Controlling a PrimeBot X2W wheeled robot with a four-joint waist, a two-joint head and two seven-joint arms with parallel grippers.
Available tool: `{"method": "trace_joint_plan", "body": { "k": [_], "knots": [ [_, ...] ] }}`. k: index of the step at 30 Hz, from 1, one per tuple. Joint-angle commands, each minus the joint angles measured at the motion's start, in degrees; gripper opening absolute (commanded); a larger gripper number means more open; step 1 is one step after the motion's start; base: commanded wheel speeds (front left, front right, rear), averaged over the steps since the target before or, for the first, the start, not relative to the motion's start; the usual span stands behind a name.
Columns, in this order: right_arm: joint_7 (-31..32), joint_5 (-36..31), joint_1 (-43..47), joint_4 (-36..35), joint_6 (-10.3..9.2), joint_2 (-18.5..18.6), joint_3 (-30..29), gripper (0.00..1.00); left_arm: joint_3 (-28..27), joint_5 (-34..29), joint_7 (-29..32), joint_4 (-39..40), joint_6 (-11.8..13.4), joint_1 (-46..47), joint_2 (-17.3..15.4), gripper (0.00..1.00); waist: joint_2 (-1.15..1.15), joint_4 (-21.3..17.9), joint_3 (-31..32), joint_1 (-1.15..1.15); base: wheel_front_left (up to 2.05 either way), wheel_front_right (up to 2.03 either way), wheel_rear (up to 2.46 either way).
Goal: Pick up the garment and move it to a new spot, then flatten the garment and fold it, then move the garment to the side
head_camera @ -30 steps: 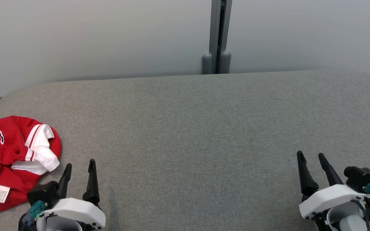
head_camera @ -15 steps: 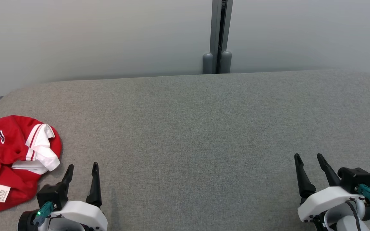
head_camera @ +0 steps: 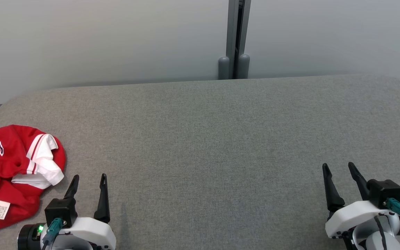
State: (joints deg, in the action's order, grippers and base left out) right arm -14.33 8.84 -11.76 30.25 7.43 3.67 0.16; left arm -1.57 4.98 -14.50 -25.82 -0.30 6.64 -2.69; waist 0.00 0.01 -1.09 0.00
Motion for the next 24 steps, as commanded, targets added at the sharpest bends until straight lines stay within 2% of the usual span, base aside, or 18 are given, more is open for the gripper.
{"method": "trace_joint_plan", "body": {
  "k": [1,16,20,24],
  "knots": [
    [-0.64,-1.02,-0.30,0.10,0.11,0.13,-0.25,1.00,-0.15,-0.92,-0.36,-0.02,0.48,0.91,-0.33,1.00,0.00,-0.03,0.01,0.00,0.00,0.00,0.00],
    [-1.01,-3.00,0.20,-0.08,0.10,-0.25,-0.69,1.00,-0.26,-2.37,-0.78,-0.18,0.42,0.85,-0.34,1.00,0.00,1.45,0.06,0.00,0.00,0.00,0.00],
    [-1.01,-2.97,0.33,-0.26,0.10,-0.25,-0.29,1.00,-0.51,-2.54,-0.77,-0.25,0.34,0.95,-0.34,1.00,0.00,3.29,-0.08,0.00,0.00,0.00,0.00],
    [-1.01,-2.72,0.35,-0.97,0.08,-0.26,0.28,1.00,-0.61,-2.87,-0.70,-0.16,0.16,1.05,-0.34,1.00,0.00,7.49,-0.10,0.00,0.00,0.00,0.00]
  ]
}}
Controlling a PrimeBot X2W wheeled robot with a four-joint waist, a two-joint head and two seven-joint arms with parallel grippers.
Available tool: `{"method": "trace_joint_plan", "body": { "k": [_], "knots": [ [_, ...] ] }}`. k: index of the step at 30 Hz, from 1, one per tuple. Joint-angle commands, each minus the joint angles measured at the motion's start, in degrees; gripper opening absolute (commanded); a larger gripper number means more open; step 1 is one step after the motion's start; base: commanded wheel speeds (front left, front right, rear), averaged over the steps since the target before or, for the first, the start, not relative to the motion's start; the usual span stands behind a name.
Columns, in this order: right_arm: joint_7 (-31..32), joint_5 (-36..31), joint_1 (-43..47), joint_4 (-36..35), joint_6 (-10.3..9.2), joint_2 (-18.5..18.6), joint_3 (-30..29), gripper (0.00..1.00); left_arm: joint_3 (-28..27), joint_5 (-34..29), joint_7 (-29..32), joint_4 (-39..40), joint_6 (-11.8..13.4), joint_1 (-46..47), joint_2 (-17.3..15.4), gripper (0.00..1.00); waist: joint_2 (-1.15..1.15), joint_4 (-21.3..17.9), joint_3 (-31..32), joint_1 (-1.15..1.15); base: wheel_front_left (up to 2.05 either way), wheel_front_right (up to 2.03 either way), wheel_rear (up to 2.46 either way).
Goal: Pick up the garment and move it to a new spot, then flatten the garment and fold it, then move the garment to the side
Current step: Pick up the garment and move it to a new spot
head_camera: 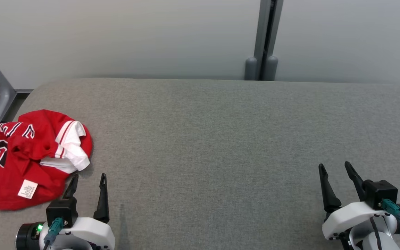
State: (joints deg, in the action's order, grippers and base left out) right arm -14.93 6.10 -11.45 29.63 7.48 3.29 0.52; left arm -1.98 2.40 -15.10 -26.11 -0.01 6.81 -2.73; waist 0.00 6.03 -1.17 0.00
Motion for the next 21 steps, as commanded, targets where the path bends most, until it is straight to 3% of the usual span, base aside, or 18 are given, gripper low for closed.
{"method": "trace_joint_plan", "body": {
  "k": [1,15,21],
  "knots": [
    [-0.40,0.03,0.10,-0.58,0.02,0.10,0.24,1.00,-0.42,-0.28,-0.10,0.13,-0.13,0.81,-0.35,1.00,0.00,2.45,0.00,0.00,0.00,0.00,0.00],
    [-0.36,0.55,-0.39,-3.11,0.02,-0.14,1.67,1.00,-2.81,-0.60,-0.10,0.57,-0.23,-0.29,-0.84,1.00,0.00,18.99,0.14,0.00,0.00,0.00,0.00],
    [-0.36,0.92,-0.25,-3.43,0.02,-0.18,1.99,1.00,-3.53,-0.44,-0.07,0.24,-0.12,-0.69,-0.74,1.00,0.00,23.44,0.33,0.00,0.00,0.00,0.00]
  ]
}}
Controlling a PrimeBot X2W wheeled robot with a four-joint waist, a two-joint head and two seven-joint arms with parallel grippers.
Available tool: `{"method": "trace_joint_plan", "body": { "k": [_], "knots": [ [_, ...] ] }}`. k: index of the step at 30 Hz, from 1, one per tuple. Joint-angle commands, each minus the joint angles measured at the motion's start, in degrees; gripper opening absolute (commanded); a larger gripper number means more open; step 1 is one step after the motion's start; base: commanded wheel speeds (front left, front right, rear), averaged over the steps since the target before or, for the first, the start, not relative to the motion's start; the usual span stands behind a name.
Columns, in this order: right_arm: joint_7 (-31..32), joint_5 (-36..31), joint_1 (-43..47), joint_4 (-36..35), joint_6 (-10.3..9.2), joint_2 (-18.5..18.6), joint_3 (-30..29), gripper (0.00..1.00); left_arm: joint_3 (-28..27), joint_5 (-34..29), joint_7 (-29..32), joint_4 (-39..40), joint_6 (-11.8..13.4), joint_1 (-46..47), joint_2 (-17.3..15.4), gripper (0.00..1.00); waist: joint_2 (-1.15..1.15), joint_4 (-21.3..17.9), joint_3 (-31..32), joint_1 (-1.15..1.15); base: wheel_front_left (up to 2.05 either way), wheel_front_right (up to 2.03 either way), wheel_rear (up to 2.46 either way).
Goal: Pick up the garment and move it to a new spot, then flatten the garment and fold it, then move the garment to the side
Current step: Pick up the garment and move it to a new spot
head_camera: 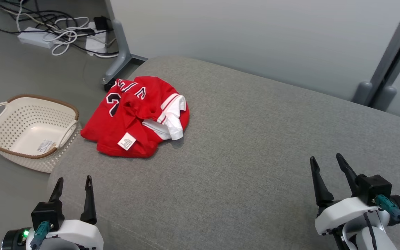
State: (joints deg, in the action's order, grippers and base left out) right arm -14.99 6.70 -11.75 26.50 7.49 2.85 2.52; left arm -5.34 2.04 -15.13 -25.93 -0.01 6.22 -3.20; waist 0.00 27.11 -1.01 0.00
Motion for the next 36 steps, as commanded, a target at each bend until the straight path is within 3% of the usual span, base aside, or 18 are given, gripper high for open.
{"method": "trace_joint_plan", "body": {
  "k": [1,17,23,36],
  "knots": [
    [-0.29,0.33,-0.29,-0.32,0.01,0.23,0.63,1.00,-0.65,0.09,-0.04,0.14,0.11,-0.46,-0.33,1.00,0.00,2.61,-0.03,0.00,0.00,0.00,0.00],
    [-0.29,1.07,-3.33,1.22,0.01,0.29,4.07,1.00,-2.94,0.96,-0.03,1.82,0.97,-1.69,0.12,1.00,0.00,3.48,-1.93,0.00,0.00,0.00,0.00],
    [-0.29,0.50,-2.02,0.51,0.01,0.92,2.40,1.00,-2.21,2.83,-0.04,-1.43,-1.75,1.29,0.19,1.00,0.00,3.13,-2.89,0.00,0.00,0.00,0.00],
    [-0.29,0.43,-6.00,-2.34,0.01,6.00,4.67,1.00,-3.05,3.06,-0.04,-9.69,-4.65,16.77,-1.39,1.00,0.00,-5.01,-12.50,0.00,0.00,0.00,0.00]
  ]
}}
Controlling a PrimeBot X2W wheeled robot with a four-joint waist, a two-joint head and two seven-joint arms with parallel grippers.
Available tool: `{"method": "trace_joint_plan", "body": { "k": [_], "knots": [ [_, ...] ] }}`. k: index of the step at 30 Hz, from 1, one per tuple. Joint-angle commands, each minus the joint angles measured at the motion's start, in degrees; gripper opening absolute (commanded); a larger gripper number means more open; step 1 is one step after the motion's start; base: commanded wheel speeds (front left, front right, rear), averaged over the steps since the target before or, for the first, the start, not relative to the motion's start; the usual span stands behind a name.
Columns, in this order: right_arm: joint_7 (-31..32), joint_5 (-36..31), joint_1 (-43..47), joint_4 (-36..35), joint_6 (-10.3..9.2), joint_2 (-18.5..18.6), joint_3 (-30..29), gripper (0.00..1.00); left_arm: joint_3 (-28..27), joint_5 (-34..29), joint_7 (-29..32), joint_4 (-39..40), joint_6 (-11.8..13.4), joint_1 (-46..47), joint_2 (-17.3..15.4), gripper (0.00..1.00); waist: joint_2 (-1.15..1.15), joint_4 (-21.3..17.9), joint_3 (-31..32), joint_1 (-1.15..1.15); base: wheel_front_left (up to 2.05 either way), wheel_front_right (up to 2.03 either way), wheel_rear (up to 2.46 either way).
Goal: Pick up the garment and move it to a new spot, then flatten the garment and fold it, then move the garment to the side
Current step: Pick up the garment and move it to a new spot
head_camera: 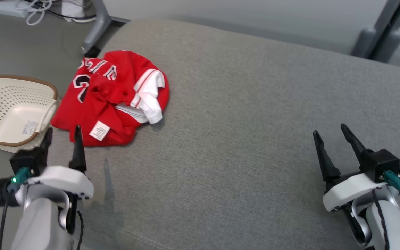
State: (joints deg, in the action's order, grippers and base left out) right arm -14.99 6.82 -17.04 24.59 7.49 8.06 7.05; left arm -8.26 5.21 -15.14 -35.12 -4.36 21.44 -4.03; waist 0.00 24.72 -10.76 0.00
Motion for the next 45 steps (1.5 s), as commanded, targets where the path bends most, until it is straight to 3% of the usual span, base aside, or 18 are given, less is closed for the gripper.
{"method": "trace_joint_plan", "body": {
  "k": [1,10,21,22,23,24,29,35,39,45],
  "knots": [
    [-0.29,0.42,-1.08,-0.68,0.01,1.16,0.44,1.00,-0.26,-0.06,-0.02,-1.35,-0.41,2.94,-0.72,1.00,0.00,-3.28,-3.53,0.00,0.00,0.00,0.00],
    [-0.29,0.77,-3.54,-2.27,0.00,3.05,1.85,1.00,-1.05,0.12,-0.02,-9.86,-1.20,13.47,-4.51,1.00,0.00,-7.77,-8.88,0.00,0.00,0.00,0.00],
    [-0.29,1.30,-5.73,-3.51,0.00,5.22,2.04,1.00,-3.56,1.31,-0.03,-24.48,2.00,22.32,-9.48,1.00,0.00,-13.22,-13.46,0.00,0.00,0.00,0.00],
    [-0.29,1.37,-5.79,-3.49,0.00,5.32,1.83,1.00,-3.89,1.61,-0.03,-25.61,2.33,23.04,-9.87,0.89,0.00,-13.58,-13.55,0.00,0.00,0.00,0.00],
    [-0.29,1.46,-5.76,-3.50,0.00,5.37,1.75,1.00,-4.12,1.84,-0.03,-26.38,2.52,23.53,-10.34,0.30,0.00,-13.91,-13.56,0.00,0.00,0.00,0.00],
    [-0.29,1.56,-5.66,-3.53,0.00,5.39,1.64,1.00,-4.17,1.87,-0.02,-26.72,2.48,24.03,-10.65,0.00,0.00,-14.21,-13.47,0.00,0.00,0.00,0.00],
    [-0.29,2.06,-4.34,-3.69,0.00,4.30,0.26,1.00,-3.55,1.12,-0.03,-22.13,1.23,24.65,-11.83,0.00,0.00,-15.45,-11.38,0.00,0.00,0.00,0.00],
    [-0.29,2.93,-1.49,-2.70,0.00,1.61,-0.96,1.00,0.56,-1.63,-0.03,-11.85,-0.93,25.56,-10.74,0.00,0.00,-17.82,-4.99,0.00,0.00,0.00,0.00],
    [-0.29,3.05,0.52,-2.24,0.00,-0.28,-1.49,1.00,3.51,-1.88,-0.03,-7.91,-2.11,25.89,-8.55,0.00,0.00,-20.09,-1.00,0.00,0.00,0.00,0.00],
    [-0.29,3.21,3.22,-1.97,0.00,-2.08,-2.49,1.00,9.67,-0.81,-0.03,-4.51,-2.99,24.85,-2.73,0.00,0.00,-23.74,2.57,0.00,0.00,0.00,0.00]
  ]
}}
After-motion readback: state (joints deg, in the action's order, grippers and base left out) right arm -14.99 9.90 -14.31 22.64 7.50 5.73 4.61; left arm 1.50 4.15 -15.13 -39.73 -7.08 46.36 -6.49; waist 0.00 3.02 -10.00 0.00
